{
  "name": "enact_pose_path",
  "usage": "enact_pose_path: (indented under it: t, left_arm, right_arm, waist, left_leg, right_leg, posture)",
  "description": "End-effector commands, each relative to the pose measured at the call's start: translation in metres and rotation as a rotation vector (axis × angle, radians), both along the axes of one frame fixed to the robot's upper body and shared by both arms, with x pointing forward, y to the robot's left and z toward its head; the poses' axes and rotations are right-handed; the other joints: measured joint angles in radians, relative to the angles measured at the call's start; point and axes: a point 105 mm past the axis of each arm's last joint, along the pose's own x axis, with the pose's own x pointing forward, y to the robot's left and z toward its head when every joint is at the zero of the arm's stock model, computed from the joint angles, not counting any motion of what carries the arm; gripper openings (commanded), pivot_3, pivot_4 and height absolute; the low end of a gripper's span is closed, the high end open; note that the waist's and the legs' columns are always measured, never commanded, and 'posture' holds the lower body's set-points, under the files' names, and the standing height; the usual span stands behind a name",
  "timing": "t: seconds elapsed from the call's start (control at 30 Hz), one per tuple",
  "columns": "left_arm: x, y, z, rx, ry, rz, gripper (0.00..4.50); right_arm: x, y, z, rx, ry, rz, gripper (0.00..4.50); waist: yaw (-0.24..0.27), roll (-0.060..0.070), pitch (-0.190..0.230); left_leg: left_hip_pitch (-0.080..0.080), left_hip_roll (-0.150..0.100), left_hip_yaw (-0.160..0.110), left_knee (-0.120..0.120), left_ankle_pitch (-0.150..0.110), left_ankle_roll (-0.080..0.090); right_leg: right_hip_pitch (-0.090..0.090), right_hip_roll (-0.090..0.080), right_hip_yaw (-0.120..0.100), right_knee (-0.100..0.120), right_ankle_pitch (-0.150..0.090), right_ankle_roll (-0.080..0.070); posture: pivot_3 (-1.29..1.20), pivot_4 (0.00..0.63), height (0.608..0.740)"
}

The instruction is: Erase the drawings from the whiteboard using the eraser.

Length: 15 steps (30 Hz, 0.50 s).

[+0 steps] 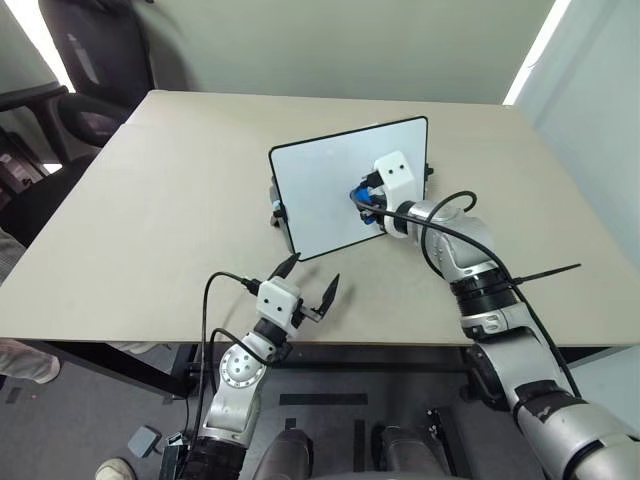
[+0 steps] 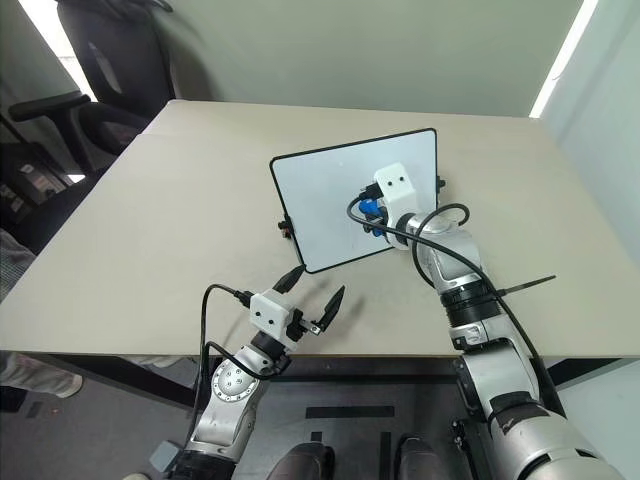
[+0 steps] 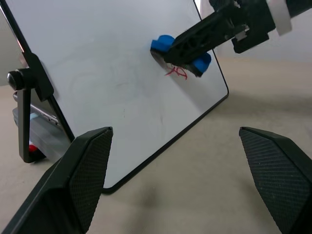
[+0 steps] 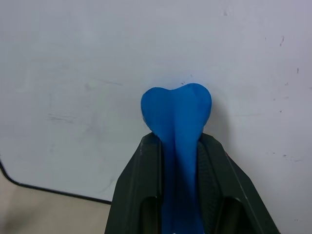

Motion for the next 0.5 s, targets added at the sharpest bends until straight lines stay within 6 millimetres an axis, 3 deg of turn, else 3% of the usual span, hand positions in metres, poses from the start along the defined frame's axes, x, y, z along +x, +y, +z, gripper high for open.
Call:
enact_pose_path:
  t: [0.03,0.37,0.5]
  left_arm:
    - [-0.003,-0.002,0.016,-0.008,-0.062,0.003,4.50]
    - [-0.005,0.000,0.016,-0.008,-0.057,0.007,4.50]
    - [-0.004,0.000,0.015,-0.005,-0.054,0.004,4.50]
  right_arm:
    - [0.007,-0.002,-0.008,-0.035,-0.002,-0.020,0.85]
    - [0.004,-0.007,-0.033,-0.094,0.061,-0.022,0.85]
    - [0.006,-0.007,-0.018,-0.078,0.011,-0.020,0.85]
  waist:
    - [-0.002,0.000,0.000]
    - [-0.005,0.000,0.000]
    - [-0.005,0.000,0.000]
  left_leg:
    - [0.000,0.000,0.000,0.000,0.000,-0.001]
    - [-0.001,-0.001,0.000,0.000,0.001,-0.003]
    - [-0.001,-0.001,-0.001,0.000,0.004,-0.005]
  right_leg:
    - [0.000,0.000,0.000,0.000,0.001,-0.001]
    - [-0.003,0.001,0.001,-0.001,0.008,-0.013]
    - [-0.005,0.001,0.001,-0.001,0.008,-0.013]
  posture:
    - [0.00,0.150,0.740]
    - [0.00,0.150,0.740]
    - [0.00,0.150,0.740]
